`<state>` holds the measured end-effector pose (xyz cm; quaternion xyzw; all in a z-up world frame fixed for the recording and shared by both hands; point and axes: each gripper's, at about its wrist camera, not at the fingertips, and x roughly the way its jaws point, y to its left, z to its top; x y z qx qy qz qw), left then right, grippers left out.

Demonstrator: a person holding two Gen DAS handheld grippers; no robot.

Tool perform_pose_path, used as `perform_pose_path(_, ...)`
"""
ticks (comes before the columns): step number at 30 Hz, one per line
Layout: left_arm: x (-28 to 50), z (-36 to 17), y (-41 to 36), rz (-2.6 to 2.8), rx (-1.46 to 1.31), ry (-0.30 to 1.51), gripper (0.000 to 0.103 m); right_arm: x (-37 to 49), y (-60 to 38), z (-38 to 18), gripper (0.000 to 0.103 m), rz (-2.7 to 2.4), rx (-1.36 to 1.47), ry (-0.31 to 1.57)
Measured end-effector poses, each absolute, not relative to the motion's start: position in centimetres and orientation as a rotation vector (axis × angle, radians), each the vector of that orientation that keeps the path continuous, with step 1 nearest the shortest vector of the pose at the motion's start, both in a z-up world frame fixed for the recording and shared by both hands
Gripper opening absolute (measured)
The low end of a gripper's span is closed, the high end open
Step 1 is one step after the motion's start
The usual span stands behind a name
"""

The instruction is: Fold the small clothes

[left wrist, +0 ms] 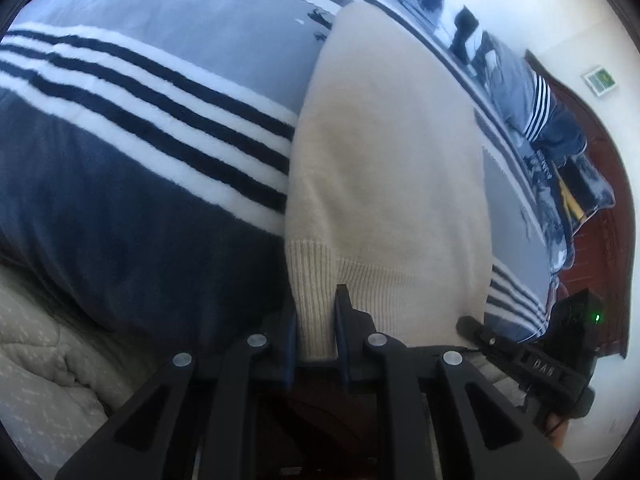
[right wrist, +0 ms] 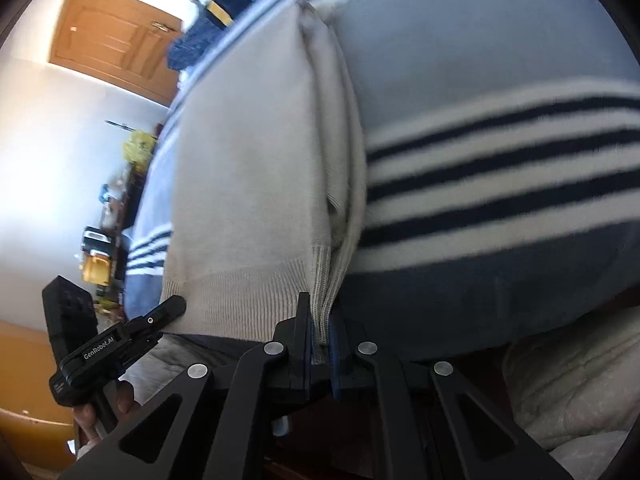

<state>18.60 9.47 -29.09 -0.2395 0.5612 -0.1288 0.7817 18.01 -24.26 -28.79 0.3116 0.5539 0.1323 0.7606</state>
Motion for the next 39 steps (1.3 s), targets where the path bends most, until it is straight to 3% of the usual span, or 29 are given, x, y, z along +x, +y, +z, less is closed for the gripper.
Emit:
perform_pose_path(11,16.9,-27.5,11.0,-0.238,-0.479,1.172,0.015,16.5,-25.6,-28.4,0.010,0.303,0.675,1.183)
perform_pose_path(13,16.3,-26.6,11.8,-0.232,-0.489,1.119,0.020,16.4,-25.5,-27.6,0.013,0.292,0.677,1.165)
perform_pose_path(15,16.3,-26.4,12.2,-0.220,-0.495,1.095,0.026,16.1,-26.2,-27.0,0.038,0.299,0.710,1.128)
perform_pose_path(16,16.7,-26.5,12.2,-0.212,-0.496,1.091,0.026,16.1,-26.6,-26.7,0.044,0.299,0.725,1.104)
perform_pose_path(19,18.1,-27.0,11.4,-0.216,-0.489,1.102,0.026,16.6,-26.7,-25.9,0.046,0.310,0.740,1.059)
perform_pose_path(23,19.6,-28.7,10.5,-0.236,-0.523,1.152,0.025,18.3,-25.6,-26.7,0.042,0.315,0.720,1.107)
perform_pose_path(25,19.9,-29.6,10.2,-0.228,-0.519,1.184,0.017,18.9,-25.1,-27.6,0.024,0.318,0.720,1.137)
perform_pose_path(26,19.8,-29.6,10.3,-0.230,-0.509,1.179,0.014,19.2,-24.8,-28.1,0.008,0.314,0.717,1.156)
perform_pose_path(27,19.6,-29.2,10.4,-0.236,-0.494,1.161,0.011,19.3,-24.6,-28.5,0.005,0.308,0.709,1.173)
perform_pose_path(28,19.3,-28.7,10.4,-0.236,-0.475,1.143,0.006,19.2,-24.7,-28.5,0.004,0.311,0.705,1.174)
perform_pose_path(34,19.0,-29.1,9.1,-0.197,-0.342,1.163,0.006,18.7,-25.5,-28.2,0.003,0.246,0.668,1.189)
perform_pose_path(39,17.6,-28.0,8.9,-0.151,-0.279,1.147,0.013,18.4,-24.5,-28.7,0.007,0.263,0.663,1.219)
